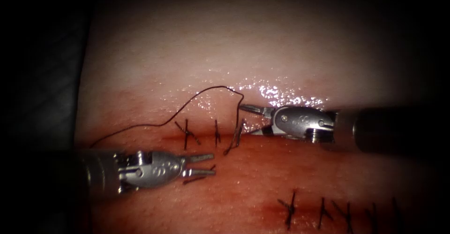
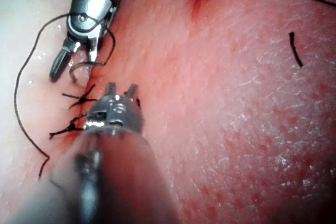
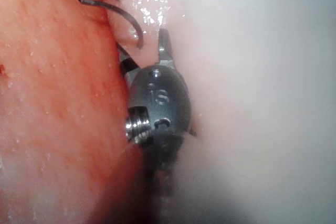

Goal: Wound Closure
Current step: With the right end-effector, throw the needle through the top of the incision.

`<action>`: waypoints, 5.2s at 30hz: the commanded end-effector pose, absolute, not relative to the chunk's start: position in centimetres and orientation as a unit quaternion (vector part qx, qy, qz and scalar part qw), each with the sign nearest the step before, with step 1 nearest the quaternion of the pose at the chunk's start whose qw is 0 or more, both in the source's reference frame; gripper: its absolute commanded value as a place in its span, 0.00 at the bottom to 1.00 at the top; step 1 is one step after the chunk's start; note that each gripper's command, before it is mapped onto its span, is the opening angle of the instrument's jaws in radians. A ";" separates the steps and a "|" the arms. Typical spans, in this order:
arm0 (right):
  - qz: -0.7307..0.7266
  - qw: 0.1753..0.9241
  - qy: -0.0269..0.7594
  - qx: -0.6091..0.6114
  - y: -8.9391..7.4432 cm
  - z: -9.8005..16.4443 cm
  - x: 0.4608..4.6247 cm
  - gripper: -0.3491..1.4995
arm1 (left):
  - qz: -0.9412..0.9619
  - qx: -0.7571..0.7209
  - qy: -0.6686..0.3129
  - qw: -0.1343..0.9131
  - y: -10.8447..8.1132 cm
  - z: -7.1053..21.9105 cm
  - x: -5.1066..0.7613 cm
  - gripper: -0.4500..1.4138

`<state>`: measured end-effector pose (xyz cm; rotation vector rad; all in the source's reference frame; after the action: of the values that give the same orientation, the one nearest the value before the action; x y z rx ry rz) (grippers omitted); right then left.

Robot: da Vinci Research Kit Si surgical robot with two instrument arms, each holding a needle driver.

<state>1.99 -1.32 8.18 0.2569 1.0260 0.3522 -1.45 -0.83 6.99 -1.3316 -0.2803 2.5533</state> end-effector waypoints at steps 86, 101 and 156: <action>0.335 0.716 0.583 0.189 -0.3 7.5 2.72 0.00 | 0.889 -0.426 -0.118 0.122 -1.1 8.0 -1.89 0.22; 0.532 0.640 0.467 0.297 -0.4 7.4 2.73 0.00 | 0.890 -0.423 -0.117 0.122 -1.2 8.0 -1.90 0.22; 0.491 0.608 0.455 0.427 -0.9 7.4 2.86 0.00 | 0.887 -0.426 -0.129 0.123 -1.2 7.8 -1.76 0.22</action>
<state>2.79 -0.89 7.35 0.9892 1.0524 1.1377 -1.69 -1.15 7.71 -1.2456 -0.3756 2.5930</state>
